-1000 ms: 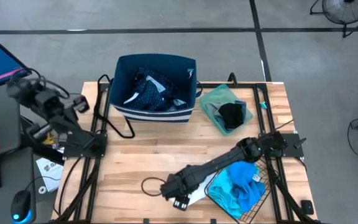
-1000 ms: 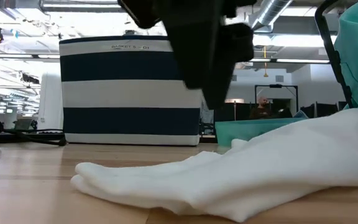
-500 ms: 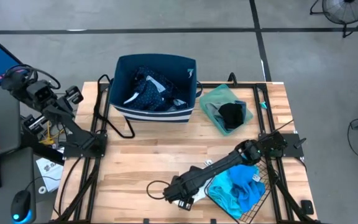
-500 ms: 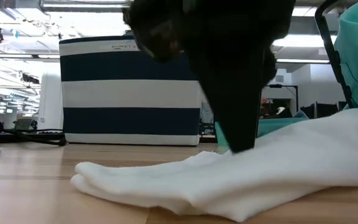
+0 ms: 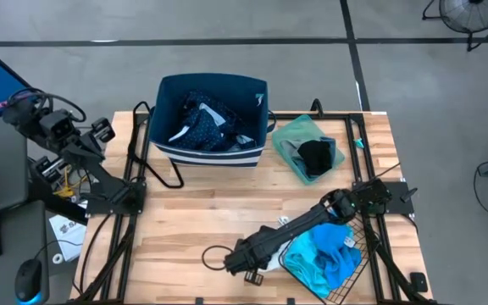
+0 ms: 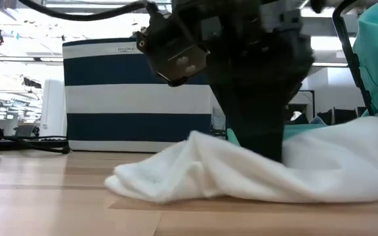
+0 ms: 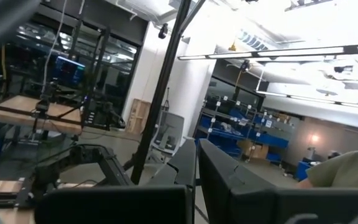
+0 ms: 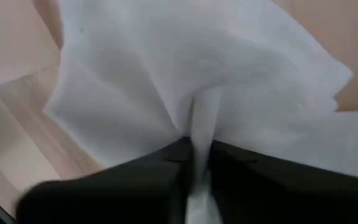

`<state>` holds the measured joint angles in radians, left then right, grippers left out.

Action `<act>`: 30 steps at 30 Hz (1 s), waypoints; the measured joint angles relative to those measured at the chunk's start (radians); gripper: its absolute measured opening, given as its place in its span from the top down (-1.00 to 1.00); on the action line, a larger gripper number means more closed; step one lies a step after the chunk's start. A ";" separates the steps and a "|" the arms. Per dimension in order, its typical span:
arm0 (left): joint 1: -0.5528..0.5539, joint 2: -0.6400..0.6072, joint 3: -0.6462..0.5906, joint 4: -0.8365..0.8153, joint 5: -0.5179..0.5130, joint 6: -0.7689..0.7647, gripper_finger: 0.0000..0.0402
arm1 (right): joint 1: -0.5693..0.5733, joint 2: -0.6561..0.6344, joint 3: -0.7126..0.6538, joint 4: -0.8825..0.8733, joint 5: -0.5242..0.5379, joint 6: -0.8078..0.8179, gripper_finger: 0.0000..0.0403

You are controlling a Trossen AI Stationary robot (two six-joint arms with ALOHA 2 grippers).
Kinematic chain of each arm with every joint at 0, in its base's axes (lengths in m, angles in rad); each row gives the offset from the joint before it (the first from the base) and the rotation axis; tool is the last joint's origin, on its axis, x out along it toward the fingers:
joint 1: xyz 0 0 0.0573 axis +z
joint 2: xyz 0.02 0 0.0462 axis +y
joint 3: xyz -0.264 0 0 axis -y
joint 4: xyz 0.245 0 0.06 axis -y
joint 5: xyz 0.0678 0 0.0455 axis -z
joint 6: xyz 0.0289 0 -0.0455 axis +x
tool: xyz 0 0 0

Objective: Pick & Place Cloths
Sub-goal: Put the white shorts into the black wire basket

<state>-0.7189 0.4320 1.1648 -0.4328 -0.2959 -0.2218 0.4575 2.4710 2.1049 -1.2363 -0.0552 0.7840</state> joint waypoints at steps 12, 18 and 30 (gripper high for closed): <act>0.000 0.001 0.000 -0.107 -0.127 0.013 1.00 | -0.073 -0.102 0.251 -0.062 0.165 -0.111 0.98; 0.000 0.001 0.000 -0.109 -0.132 0.012 1.00 | -0.053 -0.353 0.226 -0.266 0.281 -0.011 0.98; 0.000 0.010 -0.060 -0.103 -0.175 0.011 1.00 | 0.134 -0.600 0.227 -0.335 0.344 0.264 1.00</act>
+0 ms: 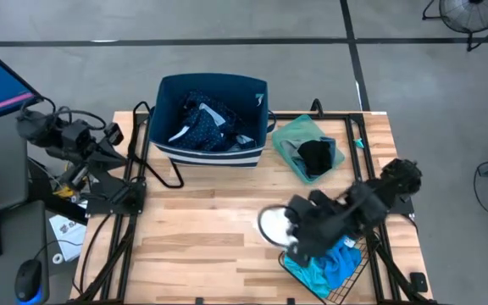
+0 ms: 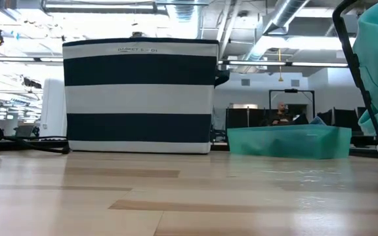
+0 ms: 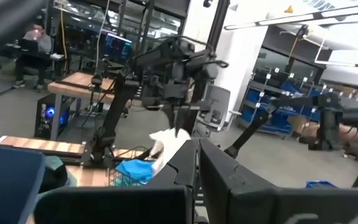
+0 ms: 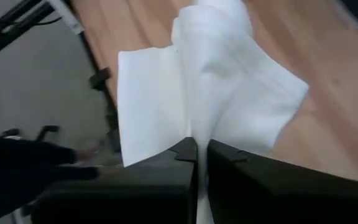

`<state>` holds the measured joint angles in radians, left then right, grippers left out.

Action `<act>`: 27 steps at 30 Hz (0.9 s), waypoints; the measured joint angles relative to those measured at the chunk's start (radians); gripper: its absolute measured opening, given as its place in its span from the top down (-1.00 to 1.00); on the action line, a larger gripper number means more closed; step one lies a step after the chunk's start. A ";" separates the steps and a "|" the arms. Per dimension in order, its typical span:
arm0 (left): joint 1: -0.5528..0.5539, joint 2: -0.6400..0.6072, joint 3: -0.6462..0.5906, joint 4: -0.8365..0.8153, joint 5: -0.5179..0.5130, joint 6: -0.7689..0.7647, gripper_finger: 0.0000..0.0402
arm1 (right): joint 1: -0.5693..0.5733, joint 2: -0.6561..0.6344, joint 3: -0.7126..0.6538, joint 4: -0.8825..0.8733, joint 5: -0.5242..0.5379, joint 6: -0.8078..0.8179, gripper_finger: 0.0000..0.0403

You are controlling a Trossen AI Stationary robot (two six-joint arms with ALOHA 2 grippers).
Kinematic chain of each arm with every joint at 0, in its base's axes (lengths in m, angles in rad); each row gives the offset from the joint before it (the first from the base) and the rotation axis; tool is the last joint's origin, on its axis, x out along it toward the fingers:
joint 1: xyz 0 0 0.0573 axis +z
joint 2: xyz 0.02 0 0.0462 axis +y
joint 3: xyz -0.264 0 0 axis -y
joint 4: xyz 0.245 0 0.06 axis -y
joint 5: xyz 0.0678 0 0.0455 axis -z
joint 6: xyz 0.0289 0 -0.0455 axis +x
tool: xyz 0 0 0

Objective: Pick & Place Cloths
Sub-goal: Put the white shorts into the black wire basket

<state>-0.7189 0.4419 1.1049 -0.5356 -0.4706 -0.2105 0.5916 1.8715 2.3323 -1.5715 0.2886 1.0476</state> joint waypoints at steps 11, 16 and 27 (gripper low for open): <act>0.000 0.005 -0.038 0.017 -0.010 -0.007 1.00 | 0.187 -0.023 -0.106 0.000 0.000 0.224 0.99; 0.000 0.005 -0.038 0.023 -0.016 -0.007 1.00 | 0.211 -0.037 -0.340 0.000 -0.078 0.315 0.99; 0.000 0.005 -0.038 0.029 -0.049 0.002 1.00 | 0.221 -0.064 -0.769 -0.001 -0.275 0.420 0.88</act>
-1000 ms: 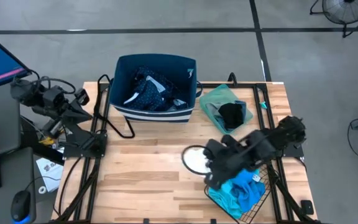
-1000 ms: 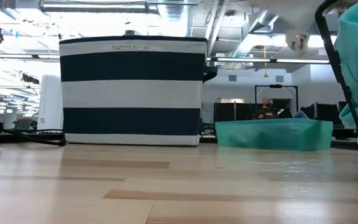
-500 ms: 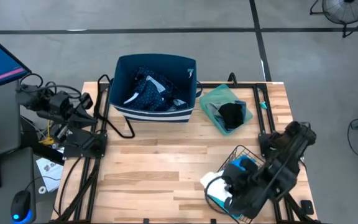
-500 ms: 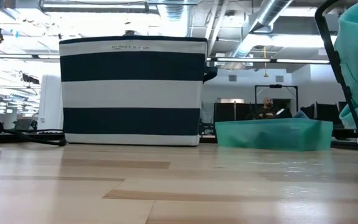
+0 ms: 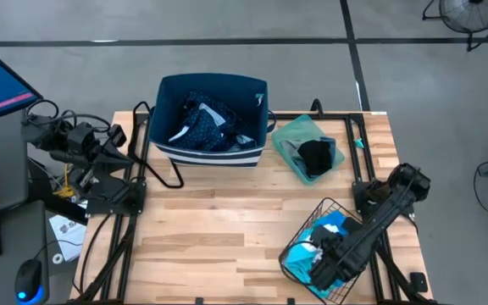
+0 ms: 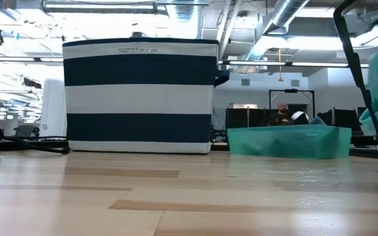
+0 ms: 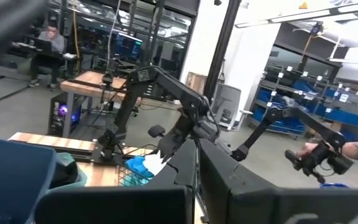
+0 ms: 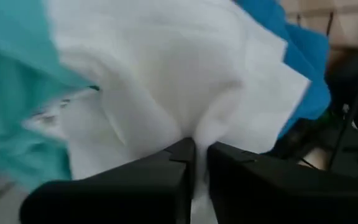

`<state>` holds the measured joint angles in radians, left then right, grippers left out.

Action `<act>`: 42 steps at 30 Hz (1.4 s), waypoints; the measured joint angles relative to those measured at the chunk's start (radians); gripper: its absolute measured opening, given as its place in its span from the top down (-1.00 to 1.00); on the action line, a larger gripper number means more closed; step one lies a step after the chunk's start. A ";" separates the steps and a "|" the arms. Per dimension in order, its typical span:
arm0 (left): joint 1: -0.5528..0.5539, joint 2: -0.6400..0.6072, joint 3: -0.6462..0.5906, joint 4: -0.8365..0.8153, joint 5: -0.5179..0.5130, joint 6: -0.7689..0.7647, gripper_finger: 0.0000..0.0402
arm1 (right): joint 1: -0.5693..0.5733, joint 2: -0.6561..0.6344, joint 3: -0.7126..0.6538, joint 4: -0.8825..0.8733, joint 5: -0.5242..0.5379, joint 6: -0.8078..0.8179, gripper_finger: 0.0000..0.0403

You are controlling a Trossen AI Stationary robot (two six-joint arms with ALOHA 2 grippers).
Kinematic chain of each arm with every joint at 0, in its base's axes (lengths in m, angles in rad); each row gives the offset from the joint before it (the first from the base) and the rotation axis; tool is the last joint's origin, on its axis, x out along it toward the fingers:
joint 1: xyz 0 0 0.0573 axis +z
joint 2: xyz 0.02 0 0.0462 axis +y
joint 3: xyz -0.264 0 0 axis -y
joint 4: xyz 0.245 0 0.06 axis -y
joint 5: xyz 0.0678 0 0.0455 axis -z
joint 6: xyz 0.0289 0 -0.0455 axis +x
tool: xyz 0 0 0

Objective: Pick & Place Cloths
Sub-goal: Put the white shorts into the black wire basket, then return to Home Position

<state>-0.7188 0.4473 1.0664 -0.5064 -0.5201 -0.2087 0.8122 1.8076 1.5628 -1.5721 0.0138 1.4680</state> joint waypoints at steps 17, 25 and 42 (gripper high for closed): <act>0.000 0.000 -0.016 0.031 -0.104 0.052 0.99 | -0.037 -0.006 -0.291 0.312 -0.072 -0.104 0.18; 0.000 0.000 -0.016 0.143 -0.150 0.047 0.99 | -0.065 -0.219 -0.213 0.252 0.011 -0.143 -0.24; 0.000 -0.032 0.061 0.214 -0.173 0.167 0.99 | -0.214 -0.791 -0.100 0.452 0.747 -0.888 0.88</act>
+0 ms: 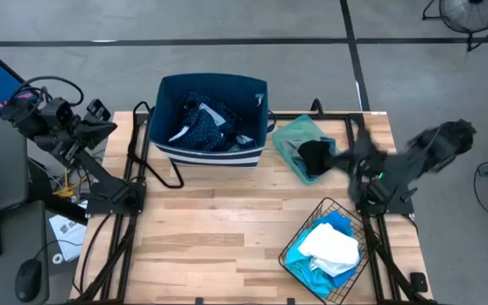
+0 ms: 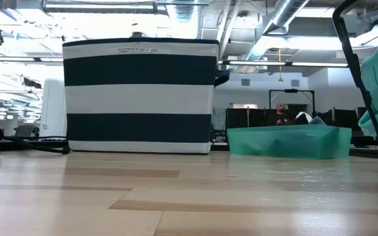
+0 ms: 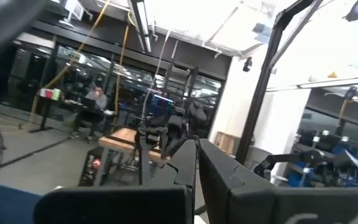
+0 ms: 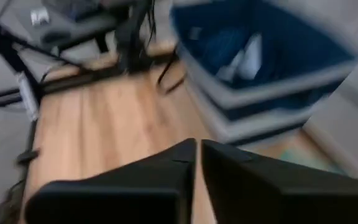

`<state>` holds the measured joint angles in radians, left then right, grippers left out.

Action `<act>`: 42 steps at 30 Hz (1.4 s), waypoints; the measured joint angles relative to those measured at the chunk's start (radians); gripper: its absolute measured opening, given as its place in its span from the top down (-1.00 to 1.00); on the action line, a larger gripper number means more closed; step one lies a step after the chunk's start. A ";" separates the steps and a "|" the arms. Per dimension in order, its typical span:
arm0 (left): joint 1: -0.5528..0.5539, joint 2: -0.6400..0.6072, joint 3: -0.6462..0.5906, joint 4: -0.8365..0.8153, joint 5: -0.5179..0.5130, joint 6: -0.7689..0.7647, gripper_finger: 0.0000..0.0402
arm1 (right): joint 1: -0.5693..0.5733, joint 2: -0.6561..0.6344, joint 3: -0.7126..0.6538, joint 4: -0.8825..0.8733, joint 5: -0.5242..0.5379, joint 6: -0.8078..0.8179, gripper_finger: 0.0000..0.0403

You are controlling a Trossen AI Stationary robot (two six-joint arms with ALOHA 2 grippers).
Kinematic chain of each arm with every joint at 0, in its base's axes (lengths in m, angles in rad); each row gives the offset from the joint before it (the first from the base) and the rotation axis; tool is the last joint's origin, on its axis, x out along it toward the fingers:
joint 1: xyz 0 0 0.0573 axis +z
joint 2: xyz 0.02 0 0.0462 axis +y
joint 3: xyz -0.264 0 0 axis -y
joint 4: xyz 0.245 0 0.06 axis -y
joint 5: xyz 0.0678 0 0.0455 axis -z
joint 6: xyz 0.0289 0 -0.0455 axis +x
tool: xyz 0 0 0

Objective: Pick & Place Cloths
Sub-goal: Return to Home Position

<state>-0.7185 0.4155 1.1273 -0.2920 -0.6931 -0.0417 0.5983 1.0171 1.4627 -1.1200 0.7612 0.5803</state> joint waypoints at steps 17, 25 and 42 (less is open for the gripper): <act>0.000 -0.156 -0.243 0.081 -0.019 -0.011 1.00 | -0.330 -0.650 -0.610 0.749 -0.345 -0.662 0.99; 0.000 -0.349 -0.464 0.182 0.034 -0.008 1.00 | -0.379 -0.813 -0.911 0.967 -0.370 -0.605 1.00; 0.005 -0.410 -0.905 0.615 0.260 0.015 1.00 | -0.566 -0.880 -1.358 1.423 -0.751 -0.473 1.00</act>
<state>-0.7139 0.0060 0.2222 0.3233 -0.4328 -0.0269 0.0318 0.1371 0.1049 0.3034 0.0101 0.1075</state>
